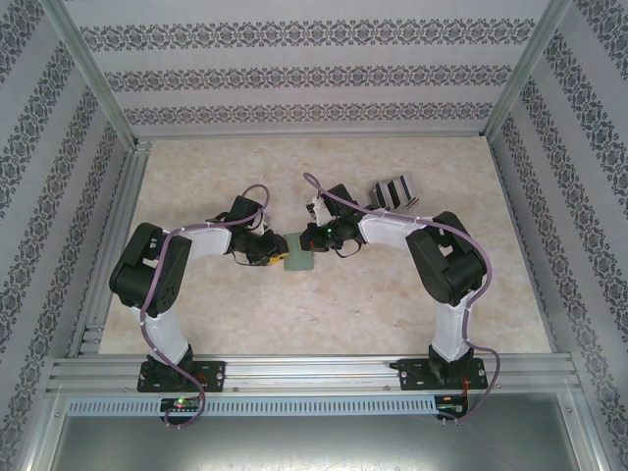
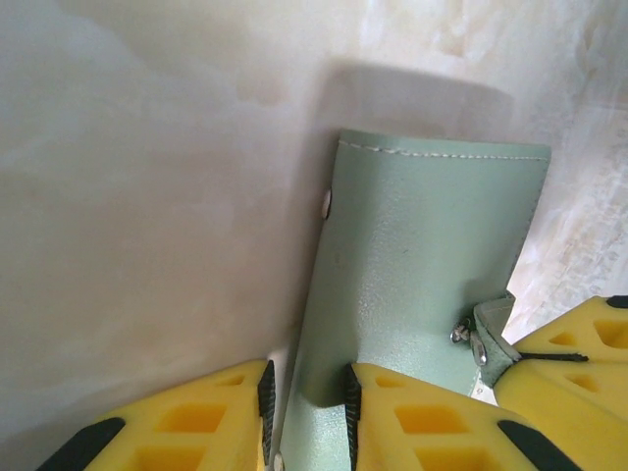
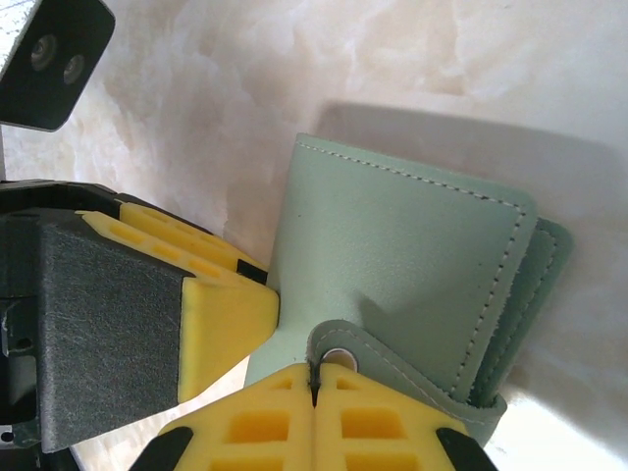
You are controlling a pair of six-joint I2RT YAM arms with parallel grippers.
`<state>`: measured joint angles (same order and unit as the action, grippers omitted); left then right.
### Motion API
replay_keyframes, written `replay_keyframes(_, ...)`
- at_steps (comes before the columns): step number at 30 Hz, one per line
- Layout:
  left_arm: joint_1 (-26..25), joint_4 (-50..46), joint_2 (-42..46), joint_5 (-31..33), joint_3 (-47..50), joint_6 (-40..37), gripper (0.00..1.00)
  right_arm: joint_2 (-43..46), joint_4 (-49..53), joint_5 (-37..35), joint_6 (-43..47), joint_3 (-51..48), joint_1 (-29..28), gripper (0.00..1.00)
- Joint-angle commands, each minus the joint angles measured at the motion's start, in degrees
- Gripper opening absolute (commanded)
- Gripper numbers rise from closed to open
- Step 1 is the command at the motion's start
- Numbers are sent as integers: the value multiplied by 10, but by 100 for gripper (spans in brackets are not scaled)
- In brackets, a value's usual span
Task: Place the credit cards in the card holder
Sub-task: Close the button on the card holder.
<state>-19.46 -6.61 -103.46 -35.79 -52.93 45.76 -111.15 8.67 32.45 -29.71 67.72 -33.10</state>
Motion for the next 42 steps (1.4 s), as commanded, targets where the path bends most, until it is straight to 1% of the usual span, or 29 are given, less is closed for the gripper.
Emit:
replay_keyframes(1,-8,-4,-11,12,-12,6,29,1,3,8,5,0,-1,5)
replay_keyframes(8,-9,-6,-10,14,-11,5,29,-7,19,-2,12,-5,-1,5)
replay_keyframes(14,-9,-8,-11,14,-15,6,29,-12,22,-25,21,-10,-1,6)
replay_keyframes(25,-9,-12,-12,15,-19,5,29,-26,11,-2,14,2,-4,6)
replay_keyframes(31,-9,-10,-15,13,-23,5,29,-39,27,-1,20,13,-5,6)
replay_keyframes(42,-10,-6,-23,13,-21,4,28,-80,121,-60,32,50,-5,6)
